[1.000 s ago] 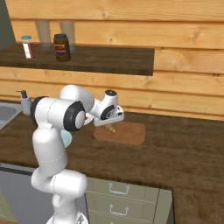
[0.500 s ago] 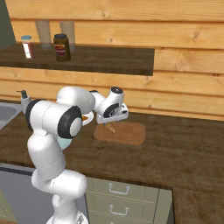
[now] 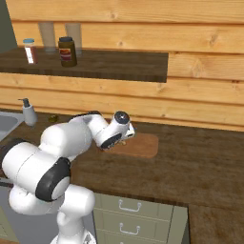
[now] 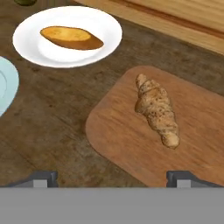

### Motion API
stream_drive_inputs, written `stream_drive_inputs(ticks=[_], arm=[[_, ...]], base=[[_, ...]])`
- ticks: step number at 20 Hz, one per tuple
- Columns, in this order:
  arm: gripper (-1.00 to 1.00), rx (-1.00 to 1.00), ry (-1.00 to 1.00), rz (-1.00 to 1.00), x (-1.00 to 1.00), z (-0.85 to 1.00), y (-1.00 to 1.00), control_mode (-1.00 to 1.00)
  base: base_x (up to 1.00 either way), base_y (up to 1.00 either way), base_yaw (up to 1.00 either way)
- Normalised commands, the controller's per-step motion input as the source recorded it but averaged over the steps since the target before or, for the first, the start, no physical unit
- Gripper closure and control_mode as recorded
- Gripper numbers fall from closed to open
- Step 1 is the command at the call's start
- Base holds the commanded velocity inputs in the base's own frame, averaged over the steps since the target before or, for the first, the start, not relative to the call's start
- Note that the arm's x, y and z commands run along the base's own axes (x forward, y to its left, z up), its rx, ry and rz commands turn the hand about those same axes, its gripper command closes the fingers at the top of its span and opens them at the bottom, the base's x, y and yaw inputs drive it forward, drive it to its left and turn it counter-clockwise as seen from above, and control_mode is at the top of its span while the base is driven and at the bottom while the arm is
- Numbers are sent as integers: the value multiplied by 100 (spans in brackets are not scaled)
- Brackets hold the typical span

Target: From the different types of pastries on the counter, select a croissant and place it on the cutting board. Then retrieve a jar of jam from the cabinet and place it alongside the croissant on the cutting board.

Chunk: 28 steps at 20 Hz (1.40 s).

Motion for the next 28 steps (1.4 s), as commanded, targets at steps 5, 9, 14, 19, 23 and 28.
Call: stream_drive_inputs(ticks=[5,9,14,19,23,28], arm=[[-100,13,-25,-5,-99,11,58,-100],[-100,10,-19,-16,-86,23,49,-100],[-100,13,-8,-24,-81,17,49,-100],[-100,17,-15,-36,-100,5,62,-100],[-100,13,-20,-36,-100,19,56,-100],[-100,10,-31,-30,-100,2,53,-100]], base=[[0,0,0],[0,0,0],[0,0,0],[0,0,0],[0,0,0],[0,0,0]])
